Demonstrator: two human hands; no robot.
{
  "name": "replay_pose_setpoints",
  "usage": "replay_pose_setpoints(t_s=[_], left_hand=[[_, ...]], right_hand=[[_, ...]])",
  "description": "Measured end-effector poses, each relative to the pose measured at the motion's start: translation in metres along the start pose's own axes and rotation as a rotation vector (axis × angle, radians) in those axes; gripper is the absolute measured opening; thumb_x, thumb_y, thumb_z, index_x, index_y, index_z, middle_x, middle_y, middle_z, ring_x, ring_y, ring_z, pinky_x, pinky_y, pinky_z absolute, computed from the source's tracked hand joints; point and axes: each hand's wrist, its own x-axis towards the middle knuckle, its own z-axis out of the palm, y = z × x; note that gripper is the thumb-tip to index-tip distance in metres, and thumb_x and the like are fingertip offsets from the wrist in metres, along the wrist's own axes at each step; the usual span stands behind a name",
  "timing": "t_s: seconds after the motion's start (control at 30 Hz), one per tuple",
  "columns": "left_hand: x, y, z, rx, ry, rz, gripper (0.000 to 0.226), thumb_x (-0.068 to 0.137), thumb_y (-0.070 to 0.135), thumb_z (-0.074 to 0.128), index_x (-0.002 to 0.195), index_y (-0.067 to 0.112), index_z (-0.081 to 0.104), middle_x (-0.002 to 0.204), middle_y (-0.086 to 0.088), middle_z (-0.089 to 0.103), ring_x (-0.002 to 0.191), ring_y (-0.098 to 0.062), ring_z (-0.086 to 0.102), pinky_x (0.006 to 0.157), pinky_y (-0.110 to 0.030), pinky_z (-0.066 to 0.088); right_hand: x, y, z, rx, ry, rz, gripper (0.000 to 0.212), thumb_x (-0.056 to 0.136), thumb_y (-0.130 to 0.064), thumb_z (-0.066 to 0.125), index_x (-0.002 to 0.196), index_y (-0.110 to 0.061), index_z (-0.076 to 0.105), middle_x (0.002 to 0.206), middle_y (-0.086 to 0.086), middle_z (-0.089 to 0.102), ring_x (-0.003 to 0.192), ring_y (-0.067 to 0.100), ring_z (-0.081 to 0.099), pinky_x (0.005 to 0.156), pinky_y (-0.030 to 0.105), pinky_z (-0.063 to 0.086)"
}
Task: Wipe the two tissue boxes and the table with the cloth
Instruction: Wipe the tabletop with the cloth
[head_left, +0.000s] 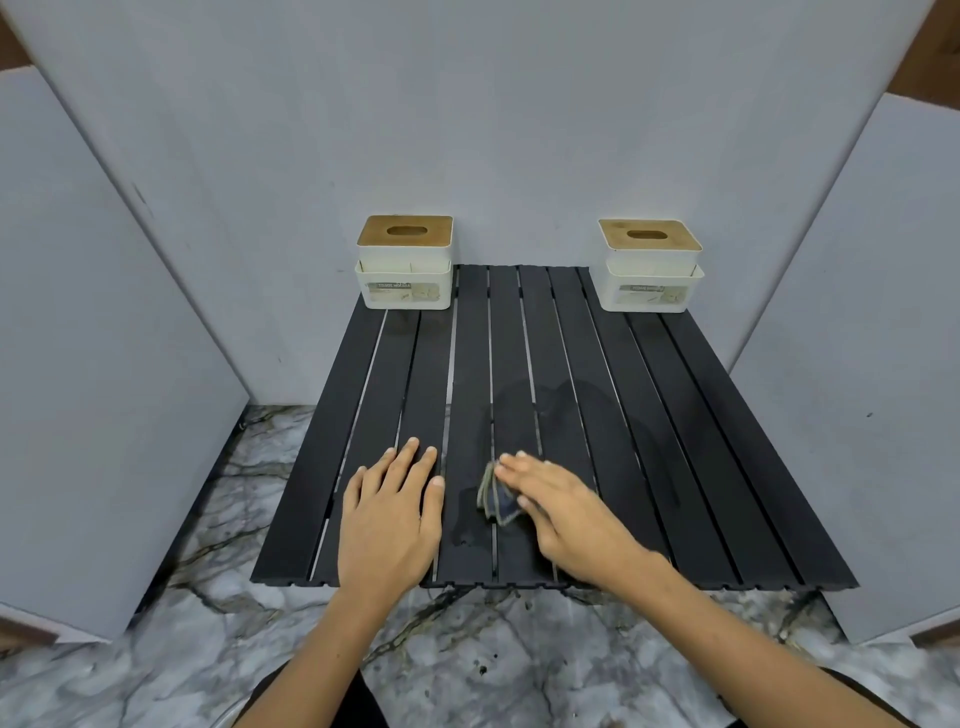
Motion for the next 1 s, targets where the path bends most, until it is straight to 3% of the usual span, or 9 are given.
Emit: replay_pose_setpoints(t_s=[0.17,0.27,0.57,0.73,0.87,1.0], left_hand=[[-0.001,0.002,-0.002,-0.02,-0.015,-0.014,0.072,0.096,0.057,0.002,0.153,0.036,0.04,0.162,0.014,0.029,0.152,-0.009,0.02,0.124,-0.037,0.009],[-0.001,0.004,-0.004,-0.056,-0.015,-0.035,0.074,0.095,0.057,0.0,0.154,0.034,0.039,0.162,0.016,0.029,0.152,-0.007,0.018,0.124,-0.035,0.007],[0.004,0.006,-0.006,-0.166,0.021,-0.099,0.069,0.098,0.053,0.009,0.148,0.029,0.05,0.156,0.015,0.042,0.147,-0.006,0.029,0.122,-0.037,0.017],[0.004,0.004,-0.007,-0.156,0.013,-0.09,0.066,0.099,0.051,0.011,0.148,0.029,0.05,0.156,0.016,0.042,0.147,-0.005,0.028,0.122,-0.037,0.016],[0.002,0.005,-0.007,-0.141,-0.005,-0.072,0.068,0.098,0.052,0.01,0.151,0.029,0.046,0.159,0.016,0.037,0.149,-0.005,0.024,0.123,-0.036,0.011],[0.002,0.005,-0.003,-0.109,-0.008,-0.069,0.073,0.096,0.056,0.007,0.152,0.028,0.045,0.16,0.014,0.036,0.15,-0.008,0.024,0.124,-0.038,0.01]], right_hand=[[0.062,0.011,0.011,0.005,0.083,0.173,0.045,0.101,-0.01,0.041,0.147,-0.008,0.042,0.153,0.006,0.04,0.146,0.022,0.029,0.119,0.039,0.024],[0.083,0.004,0.013,0.022,0.074,0.216,0.044,0.101,-0.008,0.042,0.145,-0.009,0.045,0.153,0.005,0.042,0.146,0.021,0.029,0.119,0.036,0.021],[0.004,-0.042,0.015,0.07,-0.079,-0.129,0.042,0.098,-0.009,0.047,0.139,-0.015,0.054,0.149,-0.004,0.048,0.143,0.009,0.034,0.119,0.025,0.018],[-0.044,-0.034,-0.001,0.054,-0.116,-0.198,0.039,0.099,-0.012,0.048,0.136,-0.02,0.057,0.147,-0.01,0.048,0.141,0.001,0.033,0.119,0.025,0.021],[-0.044,-0.005,-0.016,-0.005,-0.099,-0.131,0.039,0.099,-0.012,0.046,0.136,-0.019,0.057,0.147,-0.009,0.049,0.142,0.005,0.034,0.119,0.027,0.022],[-0.013,0.009,-0.013,-0.023,0.046,0.079,0.04,0.098,-0.009,0.045,0.137,-0.013,0.056,0.147,0.0,0.049,0.142,0.017,0.037,0.119,0.04,0.026]])
